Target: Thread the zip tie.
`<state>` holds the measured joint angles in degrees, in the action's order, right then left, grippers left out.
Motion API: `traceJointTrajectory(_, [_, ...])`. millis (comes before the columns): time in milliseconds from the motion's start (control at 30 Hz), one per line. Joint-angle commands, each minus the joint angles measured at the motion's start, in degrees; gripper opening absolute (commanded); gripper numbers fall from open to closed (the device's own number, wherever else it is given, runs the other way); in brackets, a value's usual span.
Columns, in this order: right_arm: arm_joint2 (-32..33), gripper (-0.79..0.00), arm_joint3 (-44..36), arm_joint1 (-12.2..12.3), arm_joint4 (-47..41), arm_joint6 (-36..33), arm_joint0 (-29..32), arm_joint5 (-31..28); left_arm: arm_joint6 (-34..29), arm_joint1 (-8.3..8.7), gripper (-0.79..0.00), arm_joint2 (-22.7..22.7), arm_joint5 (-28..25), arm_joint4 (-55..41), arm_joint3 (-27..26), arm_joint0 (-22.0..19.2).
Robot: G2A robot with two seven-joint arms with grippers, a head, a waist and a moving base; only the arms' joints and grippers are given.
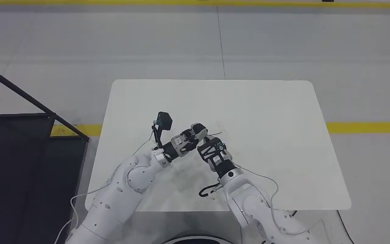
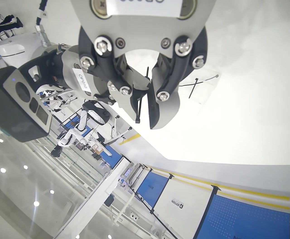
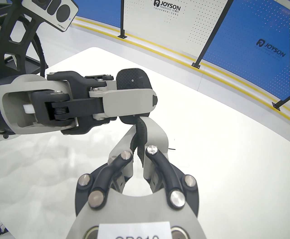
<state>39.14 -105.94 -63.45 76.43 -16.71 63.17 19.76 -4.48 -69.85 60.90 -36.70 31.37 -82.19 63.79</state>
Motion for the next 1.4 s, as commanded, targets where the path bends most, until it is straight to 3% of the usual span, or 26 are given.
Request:
traceJointTrajectory(0, [0.23,-0.785,0.02,-0.23,0.23,-0.3,0.11,-0.21,-0.01,-0.05,-0.696,0.0,-0.1,0.01,0.09,-0.04])
traceJointTrajectory(167, [0.93,-0.785,0.12,-0.94,0.88,-1.14,0.52,-0.6,0.27,-0.2,-0.748,0.12,-0.05,0.42,0.19,-0.07])
traceJointTrajectory(633, [3.38,-0.785,0.53,-2.66,1.51,-1.84,2.34,-1.28,1.21,-0.46,-0.785,0.79,-0.47,1.49,0.11,0.38])
traceJointTrajectory(667, [3.54,-0.711,0.54,-2.77,1.58,-1.93,2.48,-1.38,1.19,-0.48,-0.785,0.83,-0.56,1.5,0.13,0.38])
traceJointTrajectory(700, [3.71,-0.573,0.5,-2.87,1.64,-1.97,2.62,-1.46,1.18,-0.49,-0.785,0.88,-0.61,1.55,0.14,0.38])
traceJointTrajectory(733, [3.87,-0.419,0.49,-2.98,1.67,-2.04,2.78,-1.51,1.18,-0.5,-0.785,0.96,-0.66,1.63,0.13,0.39])
traceJointTrajectory(767, [4.04,-0.154,0.43,-3.09,1.69,-2.06,2.93,-1.54,1.15,-0.5,-0.785,1.03,-0.8,1.65,0.12,0.4])
traceJointTrajectory(800, [4.21,-0.031,0.37,-3.2,1.74,-2.06,3.09,-1.59,1.12,-0.5,-0.785,1.15,-0.88,1.71,0.14,0.37])
traceJointTrajectory(833, [4.4,0.0,0.3,-3.29,1.82,-2.05,3.28,-1.65,1.17,-0.51,-0.785,1.29,-0.96,1.66,0.2,0.35])
traceJointTrajectory(1033, [7.03,0.0,-0.94,-3.3,1.36,-0.39,6.0,-2.7,0.98,-0.47,-0.785,2.38,-2.2,1.37,1.48,-0.58])
traceJointTrajectory(1167, [10.31,0.0,-2.16,-2.76,-0.99,2.21,8.91,-6.71,0.64,-0.41,-0.785,2.92,-4.77,1.21,2.57,-1.39])
traceJointTrajectory(1233, [12.78,0.0,-2.39,-2.32,-5.1,4.48,10.11,-12.52,0.22,-0.33,-0.785,3.12,-6.83,1.4,3.24,-1.91])
traceJointTrajectory(1367, [19.81,0.0,0.95,-1.06,-17.17,8.79,11.24,-30.62,-0.67,-0.32,-0.785,2.92,-11.35,0.58,5.63,-3.14])
